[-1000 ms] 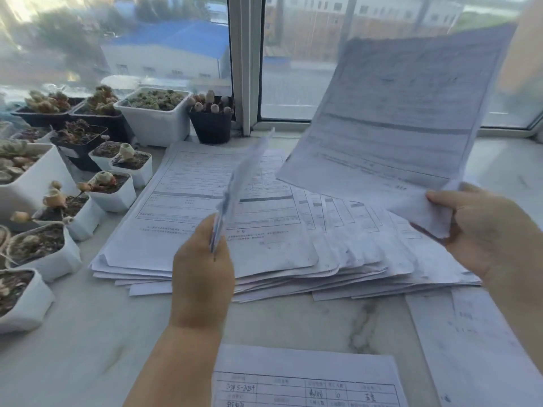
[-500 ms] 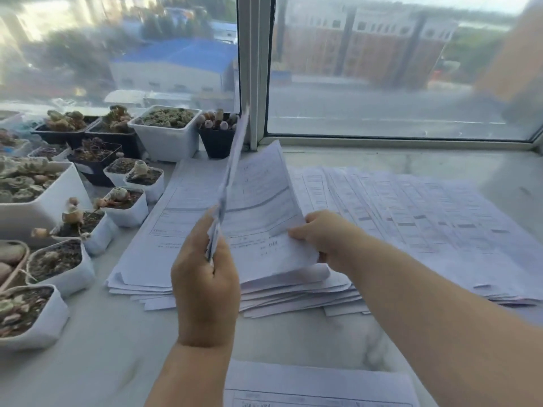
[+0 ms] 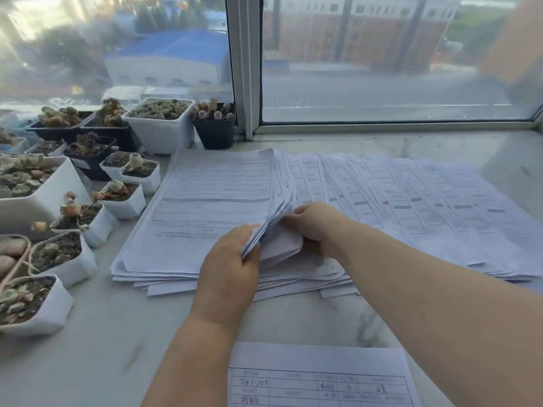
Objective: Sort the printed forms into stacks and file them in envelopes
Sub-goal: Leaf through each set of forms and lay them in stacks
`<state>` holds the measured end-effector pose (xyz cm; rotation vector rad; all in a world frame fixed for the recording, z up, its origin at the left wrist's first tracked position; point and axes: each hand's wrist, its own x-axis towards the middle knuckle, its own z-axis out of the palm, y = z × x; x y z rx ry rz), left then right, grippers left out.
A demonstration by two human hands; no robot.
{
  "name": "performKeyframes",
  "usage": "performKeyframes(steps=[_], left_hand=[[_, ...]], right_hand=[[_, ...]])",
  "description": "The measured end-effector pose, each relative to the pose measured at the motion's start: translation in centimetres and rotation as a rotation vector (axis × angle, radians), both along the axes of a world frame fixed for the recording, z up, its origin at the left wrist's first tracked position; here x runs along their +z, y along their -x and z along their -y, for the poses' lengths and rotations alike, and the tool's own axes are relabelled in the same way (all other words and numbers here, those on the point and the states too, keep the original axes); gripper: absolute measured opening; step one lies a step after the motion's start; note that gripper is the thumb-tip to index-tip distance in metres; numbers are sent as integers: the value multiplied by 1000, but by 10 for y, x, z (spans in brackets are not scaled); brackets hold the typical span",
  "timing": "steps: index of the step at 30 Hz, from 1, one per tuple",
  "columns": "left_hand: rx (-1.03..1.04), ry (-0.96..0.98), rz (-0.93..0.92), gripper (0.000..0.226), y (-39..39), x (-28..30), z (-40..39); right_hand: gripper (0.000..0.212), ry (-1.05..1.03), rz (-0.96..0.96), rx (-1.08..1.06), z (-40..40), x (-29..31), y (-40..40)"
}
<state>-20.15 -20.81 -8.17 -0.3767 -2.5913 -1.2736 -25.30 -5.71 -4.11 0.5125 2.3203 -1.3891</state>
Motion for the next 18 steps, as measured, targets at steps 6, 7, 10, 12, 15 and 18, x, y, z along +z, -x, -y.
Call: performKeyframes(steps=[6,7,10,12,15,18], left_hand=[[42,-81,78,36,3,-3,6],[33,-78,87,40,4,-3,7],[-19,-60,125,53,5,-3,10],[-39,-64,115,52,5,-4,13],[-79,-94,79,32,4,-2,15],[-29,-88,35,37,4,-2,13]], right_hand=[[36,-23,4,52,-5,-4,5],[35,-13,7,43,-6,-5,6],[31,6,13,18,-7,-8,9],[30,-19,18,35,-8,-10,10],[31,-34,11,46,-8,-12,11],[41,38,8,-3,-15,-12,7]])
